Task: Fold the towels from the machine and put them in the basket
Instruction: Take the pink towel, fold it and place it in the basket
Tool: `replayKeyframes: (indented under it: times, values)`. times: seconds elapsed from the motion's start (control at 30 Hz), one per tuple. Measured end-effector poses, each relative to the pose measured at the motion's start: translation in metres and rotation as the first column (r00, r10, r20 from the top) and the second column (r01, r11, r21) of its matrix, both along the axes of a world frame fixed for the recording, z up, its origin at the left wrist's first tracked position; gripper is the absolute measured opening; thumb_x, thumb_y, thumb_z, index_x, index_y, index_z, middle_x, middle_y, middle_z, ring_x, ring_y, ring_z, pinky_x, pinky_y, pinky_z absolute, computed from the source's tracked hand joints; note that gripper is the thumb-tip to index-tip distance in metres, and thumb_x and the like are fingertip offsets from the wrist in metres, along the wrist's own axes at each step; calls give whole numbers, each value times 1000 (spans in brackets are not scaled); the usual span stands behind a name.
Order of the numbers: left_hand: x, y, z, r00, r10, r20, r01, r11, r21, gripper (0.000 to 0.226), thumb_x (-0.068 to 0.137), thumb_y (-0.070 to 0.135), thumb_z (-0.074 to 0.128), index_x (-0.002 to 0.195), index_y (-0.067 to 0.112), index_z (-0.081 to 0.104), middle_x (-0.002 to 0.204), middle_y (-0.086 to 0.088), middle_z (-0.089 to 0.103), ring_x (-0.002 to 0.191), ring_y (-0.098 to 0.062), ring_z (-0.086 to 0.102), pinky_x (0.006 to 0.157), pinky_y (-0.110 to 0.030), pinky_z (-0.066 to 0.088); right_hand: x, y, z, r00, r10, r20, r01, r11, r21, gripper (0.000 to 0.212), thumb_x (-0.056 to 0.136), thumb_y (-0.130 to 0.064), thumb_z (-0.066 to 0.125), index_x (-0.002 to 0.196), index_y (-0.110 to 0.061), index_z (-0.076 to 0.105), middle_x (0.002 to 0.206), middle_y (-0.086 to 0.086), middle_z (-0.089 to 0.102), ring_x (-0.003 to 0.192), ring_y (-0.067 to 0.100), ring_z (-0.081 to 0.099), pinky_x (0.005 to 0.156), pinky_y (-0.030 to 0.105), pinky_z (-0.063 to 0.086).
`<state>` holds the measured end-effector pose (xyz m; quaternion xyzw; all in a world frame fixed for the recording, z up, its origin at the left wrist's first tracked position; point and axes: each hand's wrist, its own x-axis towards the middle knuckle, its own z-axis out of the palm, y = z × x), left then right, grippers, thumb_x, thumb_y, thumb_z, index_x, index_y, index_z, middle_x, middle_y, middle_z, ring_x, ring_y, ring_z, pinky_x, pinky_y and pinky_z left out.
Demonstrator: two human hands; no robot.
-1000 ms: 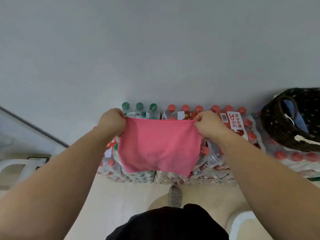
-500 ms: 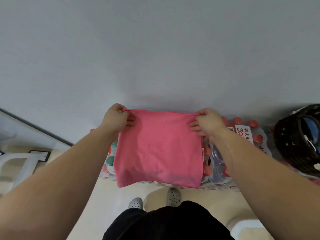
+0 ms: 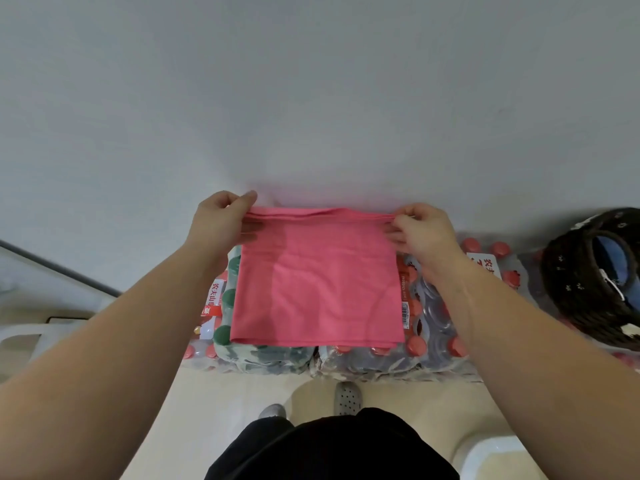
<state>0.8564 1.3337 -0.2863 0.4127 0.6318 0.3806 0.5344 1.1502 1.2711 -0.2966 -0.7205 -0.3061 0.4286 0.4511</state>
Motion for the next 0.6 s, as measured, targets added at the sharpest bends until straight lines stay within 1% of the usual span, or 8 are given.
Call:
replayKeyframes:
  times: [0.1, 0.2, 0.3, 0.33, 0.43, 0.47, 0.53, 0.6]
  values:
    - [-4, -22, 3, 999, 45, -18, -45, 999, -5, 15, 94, 17, 65, 86, 7, 56, 78, -19, 63, 64, -30, 69, 68, -43, 59, -1, -26, 9, 999, 49, 23, -50, 999, 18, 14, 85, -13, 68, 74, -8, 75, 81, 21, 73, 78, 35, 72, 76, 53, 60]
    - [-13, -53, -1, 993, 62, -99, -62, 998, 6, 10, 87, 9, 66, 81, 6, 60, 73, -18, 64, 60, -28, 63, 68, -46, 59, -2, -54, 7, 993, 81, 83, -80, 997, -10, 14, 83, -22, 72, 74, -14, 78, 74, 13, 74, 75, 33, 72, 72, 53, 60]
    - [-19, -89, -11, 981, 60, -185, -59, 998, 14, 8, 80, 0, 62, 75, 6, 61, 62, -13, 61, 54, -23, 57, 56, -36, 52, -4, -83, -3, 976, 150, 156, -145, 988, -44, 11, 86, -20, 73, 78, -17, 79, 73, 8, 75, 76, 35, 72, 63, 42, 60]
    - [-21, -100, -17, 977, 58, -204, -55, 998, 18, 9, 79, -3, 61, 75, 5, 60, 60, -11, 60, 52, -22, 55, 54, -33, 49, -5, -92, -7, 972, 166, 168, -160, 986, -49, 11, 87, -18, 72, 78, -17, 78, 72, 8, 74, 75, 36, 71, 61, 41, 60]
    - [-23, -128, -35, 967, 51, -249, -44, 998, 35, 14, 79, -3, 61, 77, 10, 64, 62, -5, 59, 57, -17, 52, 61, -33, 45, -10, -113, -15, 959, 190, 211, -183, 982, -55, 11, 88, -19, 73, 78, -21, 78, 69, 5, 73, 71, 32, 70, 68, 47, 59]
    - [-24, -135, -39, 959, 47, -280, -34, 998, 49, 17, 80, -2, 63, 77, 15, 67, 64, -1, 61, 58, -13, 52, 62, -30, 46, -12, -119, -17, 956, 191, 221, -183, 982, -54, 10, 88, -20, 73, 79, -22, 77, 69, 3, 73, 69, 27, 70, 70, 46, 59]
    - [-26, -148, -44, 930, 24, -367, 14, 995, 103, 22, 84, 2, 65, 81, 23, 72, 68, 2, 65, 56, -3, 53, 60, -17, 46, -15, -127, -20, 958, 177, 224, -170, 984, -50, 8, 88, -20, 73, 82, -22, 77, 70, 0, 73, 68, 18, 70, 71, 42, 59]
    - [-29, -155, -47, 897, -3, -442, 84, 983, 163, 21, 85, 3, 67, 85, 24, 73, 69, 0, 66, 58, -7, 56, 58, -12, 45, -17, -133, -22, 953, 179, 243, -173, 984, -47, 6, 88, -22, 74, 83, -23, 77, 70, -3, 73, 69, 19, 70, 72, 43, 58]
